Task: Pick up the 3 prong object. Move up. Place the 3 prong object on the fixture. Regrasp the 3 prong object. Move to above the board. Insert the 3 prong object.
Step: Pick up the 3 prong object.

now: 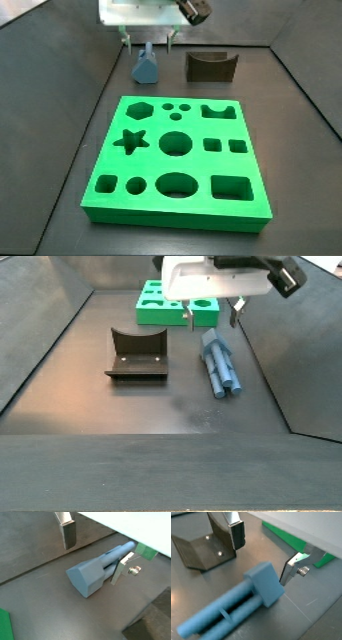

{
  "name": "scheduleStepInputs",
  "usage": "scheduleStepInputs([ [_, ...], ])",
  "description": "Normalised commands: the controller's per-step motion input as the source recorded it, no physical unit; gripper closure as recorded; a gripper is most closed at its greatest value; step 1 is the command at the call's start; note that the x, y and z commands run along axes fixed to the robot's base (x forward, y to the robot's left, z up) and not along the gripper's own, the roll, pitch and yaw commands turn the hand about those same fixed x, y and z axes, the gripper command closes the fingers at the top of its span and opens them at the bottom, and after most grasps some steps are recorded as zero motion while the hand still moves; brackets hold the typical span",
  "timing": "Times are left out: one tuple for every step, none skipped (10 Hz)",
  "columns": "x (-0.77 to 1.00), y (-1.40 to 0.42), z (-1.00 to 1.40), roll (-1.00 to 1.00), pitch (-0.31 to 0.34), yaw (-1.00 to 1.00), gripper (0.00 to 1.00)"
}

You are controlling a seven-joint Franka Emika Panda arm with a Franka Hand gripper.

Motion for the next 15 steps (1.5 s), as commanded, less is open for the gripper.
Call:
scheduleStepInputs([
  [-0.17, -0.02, -0.39, 0.31, 0.066, 0.30, 0.00],
  [-0.15, -0.01, -0.42, 0.30, 0.069, 0.27, 0.00],
  [-0.06, 0.00, -0.51, 0.26, 0.054, 0.18, 0.00],
  [0.00, 0.00, -0.72, 0.20, 0.000, 0.01, 0.00],
  [0.11, 0.00, -0.83, 0.18, -0.110, 0.00, 0.00],
  [0.07, -0.05, -0.89, 0.16, -0.107, -0.02, 0.00],
  [-0.02, -0.06, -0.91, 0.16, -0.120, 0.00, 0.00],
  [0.00, 0.00, 0.00, -0.02, 0.000, 0.00, 0.00],
  [-0.06, 0.00, 0.00, 0.00, 0.000, 0.00, 0.00],
  [0.00, 0.00, 0.00, 0.00, 0.000, 0.00, 0.00],
  [0.00, 0.00, 0.00, 0.00, 0.000, 0.00, 1.00],
  [0.00, 0.00, 0.00, 0.00, 0.000, 0.00, 1.00],
  [0.00, 0.00, 0.00, 0.00, 0.000, 0.00, 1.00],
  [0.00, 0.00, 0.00, 0.00, 0.000, 0.00, 1.00],
  [0.00, 0.00, 0.00, 0.00, 0.000, 0.00, 1.00],
])
